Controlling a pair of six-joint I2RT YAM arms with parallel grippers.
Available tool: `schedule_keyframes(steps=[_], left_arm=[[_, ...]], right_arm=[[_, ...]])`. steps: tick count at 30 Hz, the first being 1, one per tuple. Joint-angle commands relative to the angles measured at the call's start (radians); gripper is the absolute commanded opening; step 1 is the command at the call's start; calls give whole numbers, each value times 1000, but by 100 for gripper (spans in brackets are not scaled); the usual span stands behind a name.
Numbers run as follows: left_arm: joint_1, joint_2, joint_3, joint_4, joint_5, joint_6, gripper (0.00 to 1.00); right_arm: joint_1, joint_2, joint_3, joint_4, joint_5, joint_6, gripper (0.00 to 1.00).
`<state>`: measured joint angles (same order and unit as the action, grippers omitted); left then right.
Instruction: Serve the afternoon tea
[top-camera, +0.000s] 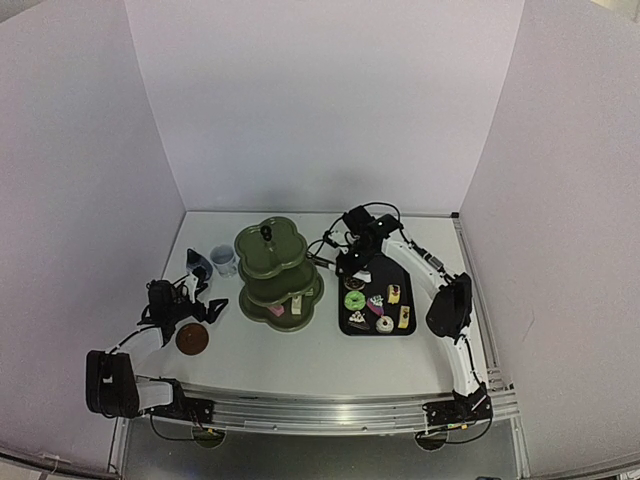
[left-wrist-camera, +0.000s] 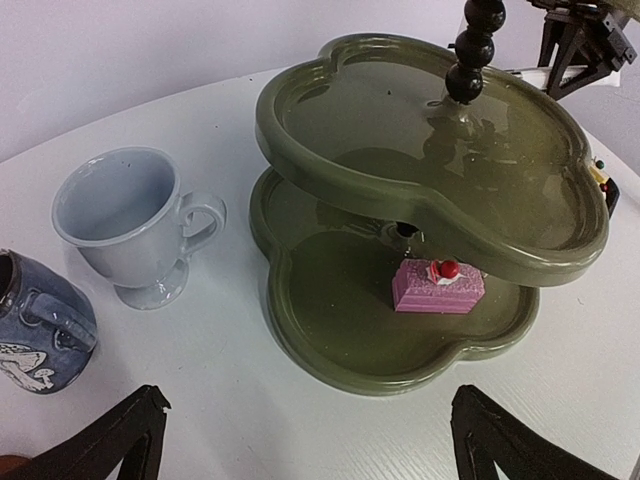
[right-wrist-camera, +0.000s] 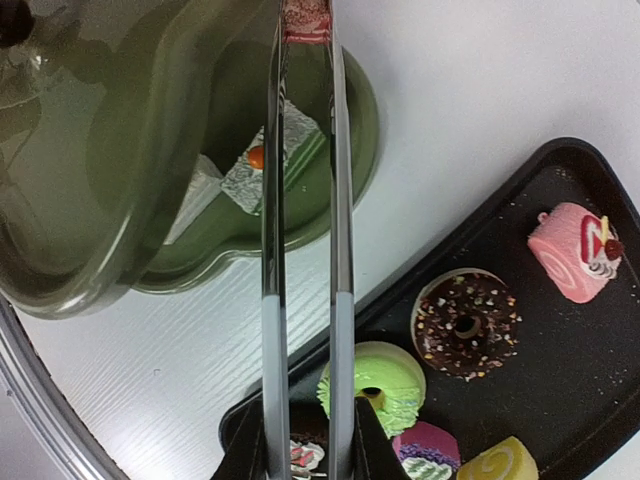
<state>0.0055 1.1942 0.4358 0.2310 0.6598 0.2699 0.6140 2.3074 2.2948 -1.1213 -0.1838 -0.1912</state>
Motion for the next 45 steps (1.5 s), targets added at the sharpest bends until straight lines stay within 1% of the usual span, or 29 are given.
schedule_keyframes(steps=[1,8,17,21,26,29,37,45], left_arm=[[-2,13,8,44,21,29,100],[-2,16,9,44,16,34,99],[-2,19,14,34,8,38,99],[-2,21,14,34,7,38,99],[-2,26,17,34,7,41,100],[-2,28,18,37,9,44,100],[-2,22,12,29,6,54,100],[-2,16,11,18,6,62,100]], right_arm=[[16,18,20,24,-77,29,0],[60,42,2,24,-52,14,0],[78,60,-6,29,-5,-2,1],[85,67,-8,29,10,0,7],[86,72,5,32,18,11,24],[86,75,17,34,26,12,29],[86,47,20,34,27,23,32],[86,1,14,61,52,67,32]])
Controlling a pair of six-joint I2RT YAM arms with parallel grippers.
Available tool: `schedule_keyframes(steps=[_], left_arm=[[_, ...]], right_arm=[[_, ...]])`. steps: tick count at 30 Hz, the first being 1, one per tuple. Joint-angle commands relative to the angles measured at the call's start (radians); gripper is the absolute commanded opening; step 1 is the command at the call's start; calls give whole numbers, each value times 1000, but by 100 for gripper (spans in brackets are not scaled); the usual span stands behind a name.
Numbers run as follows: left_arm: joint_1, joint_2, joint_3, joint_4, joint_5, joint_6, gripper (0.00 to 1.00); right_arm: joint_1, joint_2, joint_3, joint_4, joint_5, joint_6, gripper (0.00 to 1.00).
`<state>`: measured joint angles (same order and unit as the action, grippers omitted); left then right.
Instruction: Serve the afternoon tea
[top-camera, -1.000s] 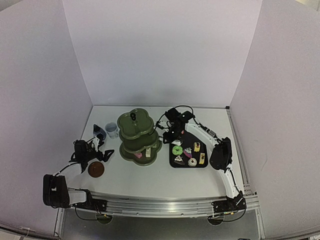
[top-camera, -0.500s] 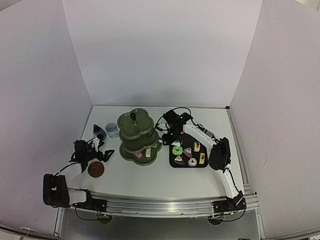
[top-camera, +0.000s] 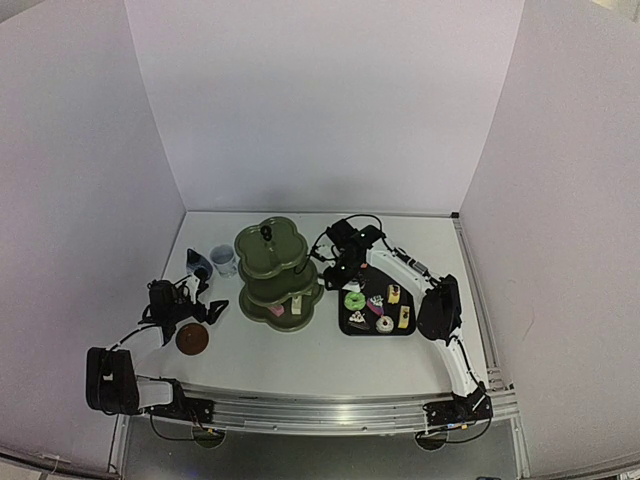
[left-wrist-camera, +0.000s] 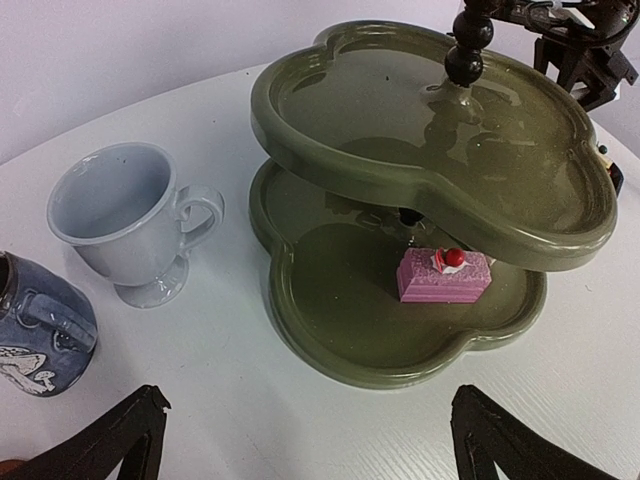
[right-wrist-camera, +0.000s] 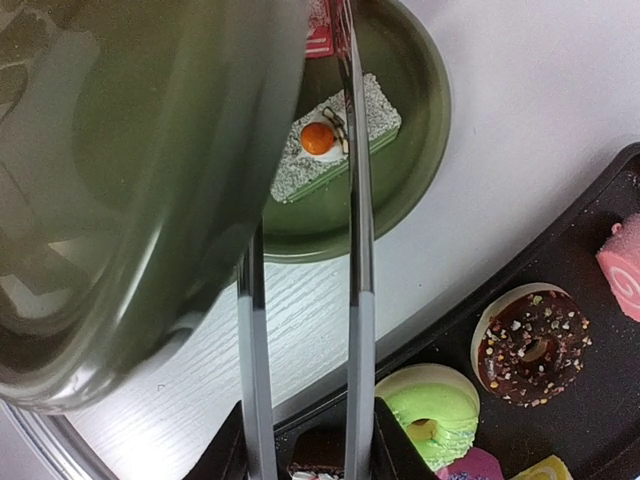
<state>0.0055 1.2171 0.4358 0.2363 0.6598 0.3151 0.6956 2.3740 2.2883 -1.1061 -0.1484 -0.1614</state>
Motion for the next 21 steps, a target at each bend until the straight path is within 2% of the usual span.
schedule_keyframes(steps=[1,16,21], left_arm=[[-2,-7,10,11,7,19,100],[-2,-19,1,-8,7,38,100],[-2,-17,1,-7,14,38,100]], right_arm=[[5,-72,16,60,16,47,32],[2,-151,-87,100,17,63,32],[-12,-161,-83,108,47,118,31]])
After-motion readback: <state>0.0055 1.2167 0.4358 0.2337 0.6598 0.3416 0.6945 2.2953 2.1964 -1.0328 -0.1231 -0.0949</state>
